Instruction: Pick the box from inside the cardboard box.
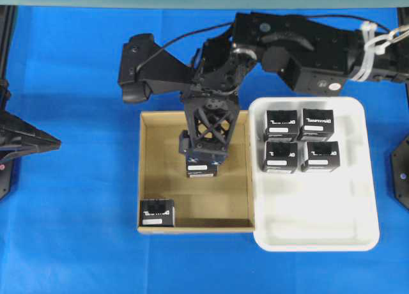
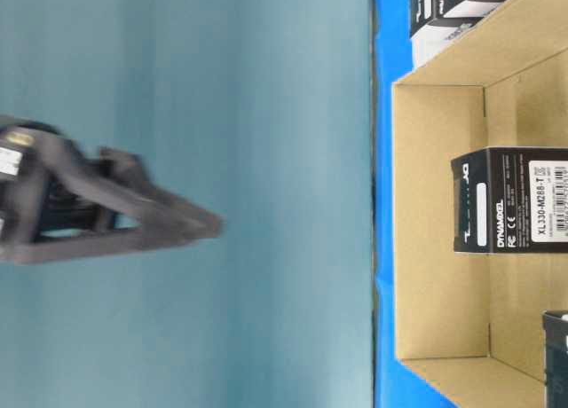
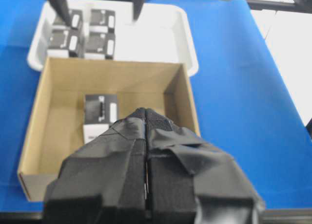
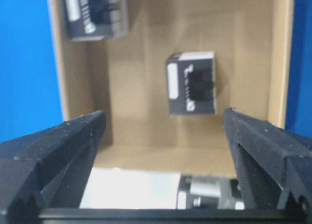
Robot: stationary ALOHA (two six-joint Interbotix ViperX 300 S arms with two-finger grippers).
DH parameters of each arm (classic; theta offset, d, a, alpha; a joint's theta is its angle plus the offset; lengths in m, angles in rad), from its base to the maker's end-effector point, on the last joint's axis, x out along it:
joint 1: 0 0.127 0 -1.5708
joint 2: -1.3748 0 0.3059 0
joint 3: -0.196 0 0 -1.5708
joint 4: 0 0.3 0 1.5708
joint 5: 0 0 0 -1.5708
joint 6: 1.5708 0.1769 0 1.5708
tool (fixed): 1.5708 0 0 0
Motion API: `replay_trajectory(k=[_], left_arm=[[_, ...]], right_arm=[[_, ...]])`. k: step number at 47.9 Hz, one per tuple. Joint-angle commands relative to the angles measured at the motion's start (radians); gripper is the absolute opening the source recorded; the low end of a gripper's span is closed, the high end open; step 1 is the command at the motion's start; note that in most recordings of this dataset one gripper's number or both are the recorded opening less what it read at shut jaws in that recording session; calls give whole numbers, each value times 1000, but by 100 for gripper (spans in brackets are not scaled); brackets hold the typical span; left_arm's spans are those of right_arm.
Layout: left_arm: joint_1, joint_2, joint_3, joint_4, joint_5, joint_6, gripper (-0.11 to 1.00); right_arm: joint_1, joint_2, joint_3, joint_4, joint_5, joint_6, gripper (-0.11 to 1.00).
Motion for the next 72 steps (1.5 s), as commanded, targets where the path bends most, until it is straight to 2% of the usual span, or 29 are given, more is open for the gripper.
replay_trajectory(k=[1,9,15,24,30,32,36,48,63,72], left_arm=[[-2,3,-29,2,-6,-2,-7],[-2,3,-29,2,-6,-3,-7],[-2,3,-29,2,-6,-2,-7],[-2,3,-28,2,-5,-2,-7],[-2,3,-28,2,-5,-2,-7],[-2,5,-28,2,-5,0,-7],[-2,6,-28,2,-5,0,-7],[-3,8,-26,2,-5,-2,-7],[-3,21,-21,2,-5,0,-7],[-3,21,-21,2,-5,-2,-7]], right_arm=[[14,-2,-57,3,52,-5,100],[17,8,-121,-3,137,-8,100],[17,11,-141,-6,141,-9,100],[15,18,-120,-21,120,-15,100],[15,18,-71,-75,57,-43,100],[17,18,-32,-107,18,-60,100],[20,18,35,-138,-43,-84,100],[31,17,195,-141,-190,-94,100],[41,40,308,-140,-337,-95,100],[43,57,353,-138,-383,-92,100]])
